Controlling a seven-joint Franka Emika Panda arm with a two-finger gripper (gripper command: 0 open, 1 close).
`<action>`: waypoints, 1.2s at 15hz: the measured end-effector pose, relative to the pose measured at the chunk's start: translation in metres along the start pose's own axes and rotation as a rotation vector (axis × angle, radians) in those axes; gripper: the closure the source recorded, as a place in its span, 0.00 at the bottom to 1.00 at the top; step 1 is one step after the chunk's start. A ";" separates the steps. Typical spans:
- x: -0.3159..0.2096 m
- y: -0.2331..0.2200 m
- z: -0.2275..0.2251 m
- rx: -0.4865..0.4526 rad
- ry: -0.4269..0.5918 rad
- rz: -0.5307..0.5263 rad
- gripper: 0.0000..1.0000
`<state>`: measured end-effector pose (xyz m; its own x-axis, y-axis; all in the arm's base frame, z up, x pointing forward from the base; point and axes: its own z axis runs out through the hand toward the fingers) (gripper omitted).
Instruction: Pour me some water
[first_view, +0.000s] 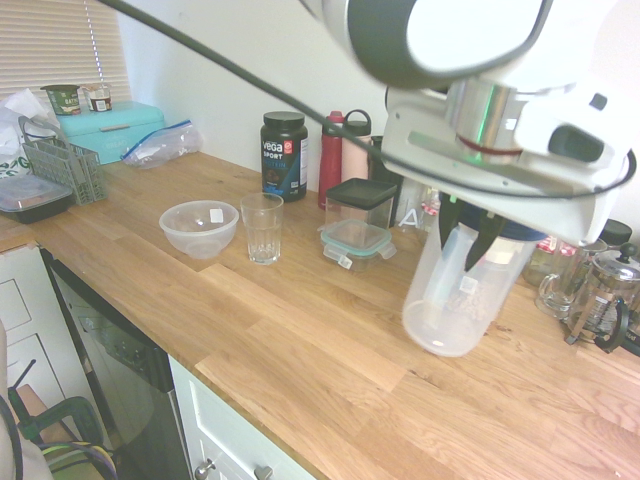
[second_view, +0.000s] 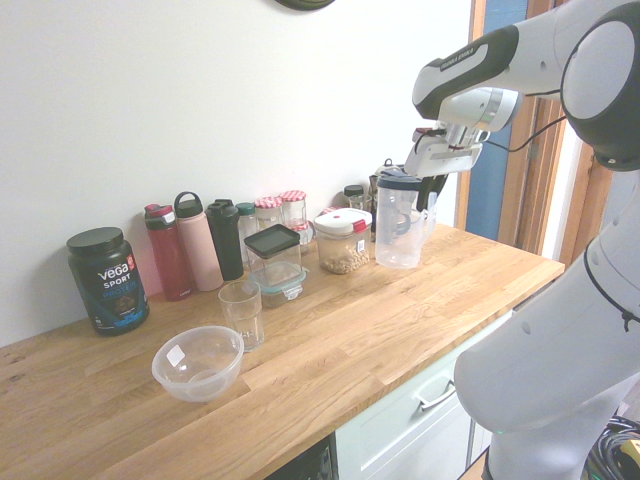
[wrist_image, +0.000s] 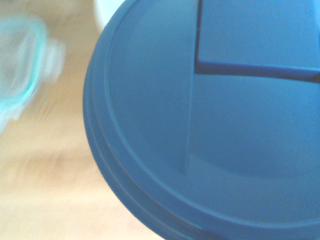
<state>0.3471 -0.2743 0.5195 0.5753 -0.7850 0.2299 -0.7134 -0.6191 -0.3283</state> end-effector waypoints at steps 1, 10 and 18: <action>-0.009 0.001 0.010 0.000 0.006 -0.004 1.00; -0.052 -0.017 0.048 -0.036 0.079 0.016 0.00; -0.052 -0.012 0.031 -0.071 0.124 0.035 0.00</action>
<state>0.3377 -0.2251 0.4830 0.4987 -0.8004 0.3326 -0.7614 -0.5879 -0.2731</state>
